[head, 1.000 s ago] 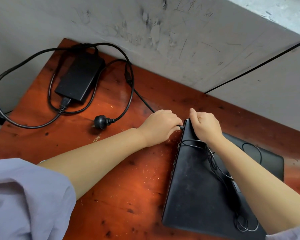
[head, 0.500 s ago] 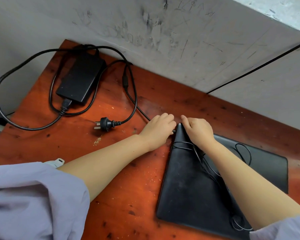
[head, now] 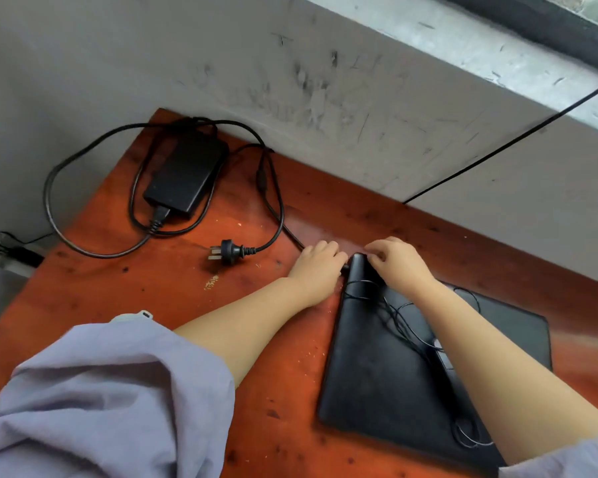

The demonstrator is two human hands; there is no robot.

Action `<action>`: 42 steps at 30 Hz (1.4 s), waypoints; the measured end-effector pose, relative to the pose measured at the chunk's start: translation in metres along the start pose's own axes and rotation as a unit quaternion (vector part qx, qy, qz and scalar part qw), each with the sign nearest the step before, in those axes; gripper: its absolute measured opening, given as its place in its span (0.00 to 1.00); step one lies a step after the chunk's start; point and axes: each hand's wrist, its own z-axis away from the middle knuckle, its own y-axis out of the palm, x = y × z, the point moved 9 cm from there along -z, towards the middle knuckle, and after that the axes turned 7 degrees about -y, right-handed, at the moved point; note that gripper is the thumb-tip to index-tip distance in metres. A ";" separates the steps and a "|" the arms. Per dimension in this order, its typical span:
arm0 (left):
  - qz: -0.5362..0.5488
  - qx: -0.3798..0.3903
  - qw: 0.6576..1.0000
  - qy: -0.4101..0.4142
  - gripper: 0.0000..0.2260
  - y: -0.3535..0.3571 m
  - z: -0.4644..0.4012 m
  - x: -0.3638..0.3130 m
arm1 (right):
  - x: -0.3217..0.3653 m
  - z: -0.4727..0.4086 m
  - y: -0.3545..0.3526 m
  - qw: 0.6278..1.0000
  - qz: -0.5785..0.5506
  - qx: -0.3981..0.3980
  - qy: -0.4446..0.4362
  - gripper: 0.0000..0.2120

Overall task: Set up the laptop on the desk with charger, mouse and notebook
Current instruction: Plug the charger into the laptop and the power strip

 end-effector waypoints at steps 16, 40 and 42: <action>-0.044 -0.209 0.961 -0.176 0.13 -0.057 0.223 0.166 | 0.162 -0.011 0.129 0.798 -0.557 0.029 0.227 0.14; -0.068 -0.229 0.883 -0.404 0.27 -0.016 0.309 0.224 | 0.348 0.054 0.115 0.943 -0.134 0.134 -0.273 0.01; -0.065 -0.228 0.883 -0.405 0.28 -0.014 0.308 0.225 | 0.352 0.056 0.114 0.943 -0.116 0.123 -0.286 0.01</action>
